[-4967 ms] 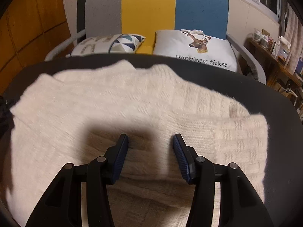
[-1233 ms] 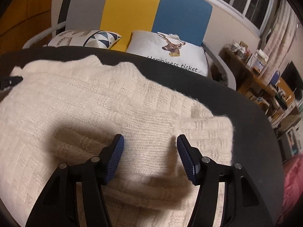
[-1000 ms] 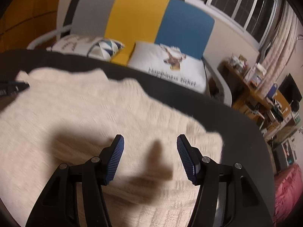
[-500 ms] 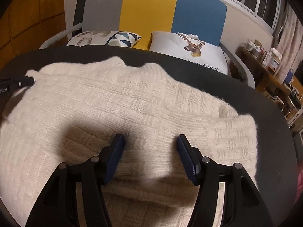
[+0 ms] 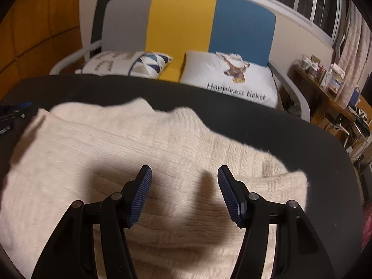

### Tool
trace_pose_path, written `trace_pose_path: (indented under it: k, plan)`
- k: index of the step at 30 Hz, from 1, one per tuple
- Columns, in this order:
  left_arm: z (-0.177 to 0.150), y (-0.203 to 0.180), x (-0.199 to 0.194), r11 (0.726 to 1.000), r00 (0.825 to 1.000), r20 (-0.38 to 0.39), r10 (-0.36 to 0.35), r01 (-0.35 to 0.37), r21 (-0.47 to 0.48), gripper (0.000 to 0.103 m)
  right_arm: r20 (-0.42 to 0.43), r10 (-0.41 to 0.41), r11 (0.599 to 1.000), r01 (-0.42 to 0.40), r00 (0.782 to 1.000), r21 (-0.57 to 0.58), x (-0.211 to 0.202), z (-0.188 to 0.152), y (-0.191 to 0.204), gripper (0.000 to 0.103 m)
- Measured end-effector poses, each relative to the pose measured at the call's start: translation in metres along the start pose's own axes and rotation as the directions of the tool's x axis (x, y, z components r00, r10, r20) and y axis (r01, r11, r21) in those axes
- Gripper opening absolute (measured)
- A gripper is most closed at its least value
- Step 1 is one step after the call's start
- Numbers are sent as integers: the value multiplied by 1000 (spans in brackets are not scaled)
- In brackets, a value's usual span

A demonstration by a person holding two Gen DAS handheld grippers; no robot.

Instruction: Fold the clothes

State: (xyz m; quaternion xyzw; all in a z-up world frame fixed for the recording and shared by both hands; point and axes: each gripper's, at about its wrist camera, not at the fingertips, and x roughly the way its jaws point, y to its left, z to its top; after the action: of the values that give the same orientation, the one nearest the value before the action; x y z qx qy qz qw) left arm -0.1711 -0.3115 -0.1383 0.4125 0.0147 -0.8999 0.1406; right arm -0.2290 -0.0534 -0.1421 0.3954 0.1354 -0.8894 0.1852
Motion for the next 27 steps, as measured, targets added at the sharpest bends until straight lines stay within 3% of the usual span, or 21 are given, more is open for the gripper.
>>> trace_pose_path:
  k: [2, 5, 9, 14, 17, 20, 23, 27]
  plan:
    - [-11, 5, 19, 999, 999, -40, -19, 18, -27, 27, -10, 5, 1000, -5, 1000, 24, 7, -6, -4, 64]
    - [-7, 17, 15, 995, 997, -41, -58, 55, -84, 30, -26, 13, 998, -12, 1000, 60, 16, -15, -11, 66]
    - [10, 53, 1, 968, 991, 5, -133, 131, -214, 29, -40, 42, 997, -39, 998, 60, 11, -6, -12, 67]
    - [35, 90, 8, 908, 958, 21, -286, 278, -313, 28, 19, 157, 986, -157, 987, 62, -4, 19, -11, 67]
    - [42, 80, 18, 898, 935, -3, -354, 339, -280, 28, 4, 187, 980, -187, 982, 65, 7, 29, -12, 67]
    - [38, 56, 54, 947, 946, -160, -282, 247, -207, 28, -80, 138, 988, -131, 987, 87, 30, 20, -14, 67]
    - [33, 50, 70, 960, 958, -148, -245, 218, -176, 35, -52, 123, 986, -116, 991, 123, 43, 2, -28, 76]
    - [39, 55, 62, 960, 966, -152, -209, 173, -219, 35, -56, 123, 985, -115, 991, 130, 44, 5, -32, 76]
